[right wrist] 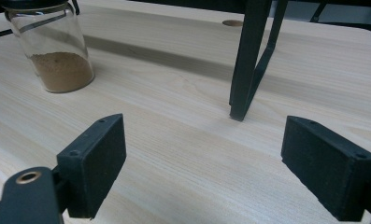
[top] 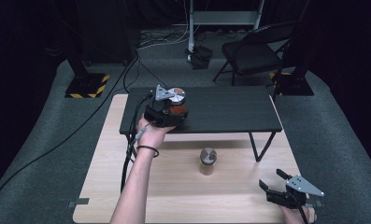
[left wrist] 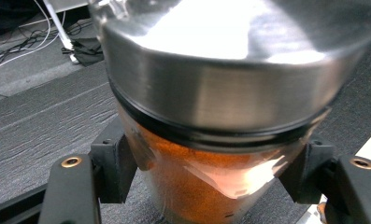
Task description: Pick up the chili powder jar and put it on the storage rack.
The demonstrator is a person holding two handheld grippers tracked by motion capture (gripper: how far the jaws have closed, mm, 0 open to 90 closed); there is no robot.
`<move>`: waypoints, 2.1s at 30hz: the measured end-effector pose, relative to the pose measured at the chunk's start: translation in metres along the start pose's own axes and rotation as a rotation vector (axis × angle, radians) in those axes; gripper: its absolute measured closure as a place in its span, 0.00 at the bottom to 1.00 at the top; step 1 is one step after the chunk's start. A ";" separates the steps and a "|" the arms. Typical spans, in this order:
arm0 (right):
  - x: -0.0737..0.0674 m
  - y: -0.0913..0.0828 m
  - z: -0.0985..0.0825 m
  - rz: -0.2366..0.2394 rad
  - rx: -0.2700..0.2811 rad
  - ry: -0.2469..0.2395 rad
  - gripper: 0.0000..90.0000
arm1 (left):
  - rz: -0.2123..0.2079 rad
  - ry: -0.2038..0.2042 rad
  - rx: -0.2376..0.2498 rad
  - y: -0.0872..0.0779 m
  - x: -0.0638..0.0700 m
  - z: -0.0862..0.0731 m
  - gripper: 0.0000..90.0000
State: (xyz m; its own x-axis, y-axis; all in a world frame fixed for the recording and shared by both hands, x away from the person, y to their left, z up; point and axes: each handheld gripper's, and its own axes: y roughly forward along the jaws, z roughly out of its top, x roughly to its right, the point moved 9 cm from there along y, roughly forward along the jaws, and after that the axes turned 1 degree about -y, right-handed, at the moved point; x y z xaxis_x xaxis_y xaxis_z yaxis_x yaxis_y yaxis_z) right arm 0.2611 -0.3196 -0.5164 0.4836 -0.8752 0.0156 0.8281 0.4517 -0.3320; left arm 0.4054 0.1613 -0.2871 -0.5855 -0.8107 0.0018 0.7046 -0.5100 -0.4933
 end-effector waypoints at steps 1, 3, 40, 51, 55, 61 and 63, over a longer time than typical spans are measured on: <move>0.000 0.000 0.000 0.000 0.000 0.000 0.15 | -0.005 -0.007 0.001 0.000 -0.001 0.000 0.35; 0.000 0.000 0.000 0.000 0.001 -0.001 0.15 | 0.001 -0.013 0.004 -0.001 0.000 0.000 0.27; -0.002 0.000 0.000 -0.002 -0.002 -0.008 0.14 | 0.008 0.055 0.072 -0.073 -0.002 -0.067 0.11; -0.002 0.000 0.000 -0.004 -0.002 -0.009 0.14 | -0.006 0.041 0.073 -0.078 -0.007 -0.128 0.11; -0.002 0.000 0.000 -0.004 -0.002 -0.010 0.14 | -0.004 0.046 0.073 -0.079 -0.007 -0.152 0.11; -0.003 0.000 0.000 -0.005 -0.002 -0.010 0.14 | -0.004 0.037 0.078 -0.076 -0.011 -0.183 0.11; -0.003 0.000 0.000 -0.005 -0.002 -0.011 0.14 | -0.002 0.032 0.080 -0.074 -0.012 -0.191 0.11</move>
State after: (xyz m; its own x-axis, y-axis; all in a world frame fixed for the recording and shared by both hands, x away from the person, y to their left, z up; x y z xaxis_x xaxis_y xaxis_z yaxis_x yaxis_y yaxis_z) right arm 0.2599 -0.3174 -0.5163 0.4827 -0.8754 0.0271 0.8299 0.4472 -0.3337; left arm 0.2836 0.2634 -0.4170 -0.5986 -0.8007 -0.0253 0.7325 -0.5343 -0.4219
